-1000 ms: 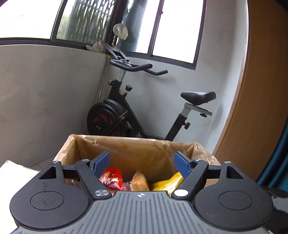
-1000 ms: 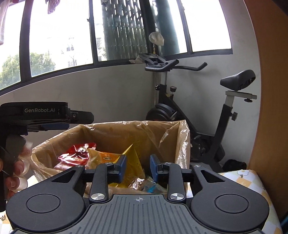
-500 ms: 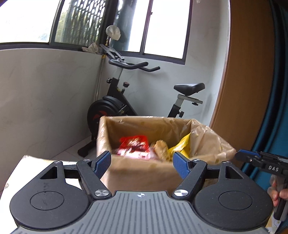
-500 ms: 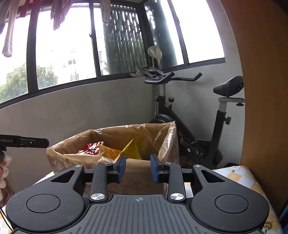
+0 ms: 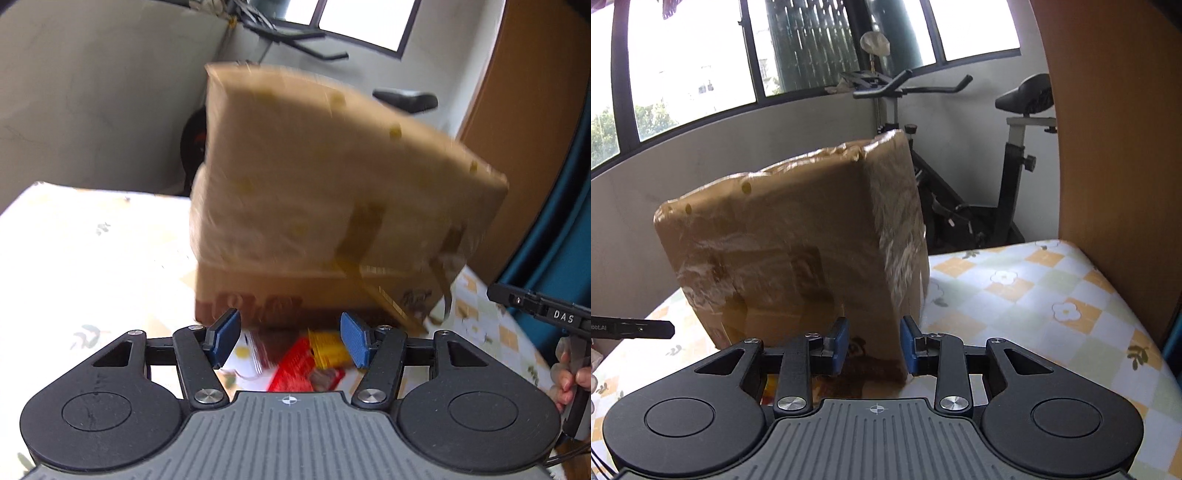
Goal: Organize snacks
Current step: 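Move both tools back down toward the remaining snacks beside the box, then grasp the red candy wrapper with left tool while right tool grasps yellow candy packet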
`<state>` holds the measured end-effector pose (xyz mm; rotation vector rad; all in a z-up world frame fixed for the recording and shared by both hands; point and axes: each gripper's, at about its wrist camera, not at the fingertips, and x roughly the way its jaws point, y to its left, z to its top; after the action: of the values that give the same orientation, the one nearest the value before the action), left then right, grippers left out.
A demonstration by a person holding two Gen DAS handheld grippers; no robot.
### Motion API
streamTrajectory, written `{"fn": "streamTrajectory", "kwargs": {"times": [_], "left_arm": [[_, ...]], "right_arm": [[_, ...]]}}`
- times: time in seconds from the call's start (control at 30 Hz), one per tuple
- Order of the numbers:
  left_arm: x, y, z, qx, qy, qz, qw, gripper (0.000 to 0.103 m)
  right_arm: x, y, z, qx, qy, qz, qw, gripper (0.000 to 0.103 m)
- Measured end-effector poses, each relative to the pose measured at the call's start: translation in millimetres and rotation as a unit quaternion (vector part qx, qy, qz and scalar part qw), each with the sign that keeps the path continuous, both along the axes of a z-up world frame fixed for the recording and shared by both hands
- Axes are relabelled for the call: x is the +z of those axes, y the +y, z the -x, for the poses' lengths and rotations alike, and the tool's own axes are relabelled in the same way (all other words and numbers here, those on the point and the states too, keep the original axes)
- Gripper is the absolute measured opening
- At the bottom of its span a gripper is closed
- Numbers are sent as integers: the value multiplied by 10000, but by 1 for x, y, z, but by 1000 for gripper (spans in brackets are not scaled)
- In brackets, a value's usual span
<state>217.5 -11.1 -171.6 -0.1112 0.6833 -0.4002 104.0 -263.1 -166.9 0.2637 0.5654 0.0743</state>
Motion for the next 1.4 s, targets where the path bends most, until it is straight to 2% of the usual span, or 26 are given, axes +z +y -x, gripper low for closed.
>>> {"fn": "streamTrajectory", "kwargs": {"times": [0.17, 0.37, 0.47, 0.53, 0.77, 0.9, 1.13, 1.2, 1.3, 1.4], "left_arm": [[-33, -21, -11, -190, 227, -255, 9992, 62], [-57, -35, -17, -298, 417, -462, 9976, 62], [-68, -37, -12, -253, 505, -623, 9965, 49], [-72, -40, -4, -245, 340, -823, 9957, 47], [-70, -28, 13, 259, 466, -686, 9962, 44], [-67, -4, 29, 577, 470, -614, 9953, 44], [-66, 31, 43, 1033, 445, -436, 9927, 44], [-67, 36, 45, 1033, 399, -378, 9931, 44], [-69, 40, 45, 999, 369, -308, 9938, 44], [-70, 41, 46, 998, 354, -279, 9940, 44]], "right_arm": [[-18, 6, 4, 24, 253, -63, 9997, 29], [-32, 6, 9, 9, 479, -91, 9988, 29], [-37, 7, 10, 2, 552, -128, 9984, 29], [-39, 8, 9, 26, 602, -135, 9981, 29], [-48, 24, 5, 288, 762, -134, 9966, 29], [-54, 41, -7, 716, 938, -118, 9929, 30], [-51, 89, -38, 1608, 814, 414, 9828, 33], [-51, 105, -49, 1884, 704, 655, 9774, 39], [-50, 125, -64, 2191, 546, 1107, 9679, 43], [-50, 139, -77, 2395, 481, 1330, 9605, 49]]}}
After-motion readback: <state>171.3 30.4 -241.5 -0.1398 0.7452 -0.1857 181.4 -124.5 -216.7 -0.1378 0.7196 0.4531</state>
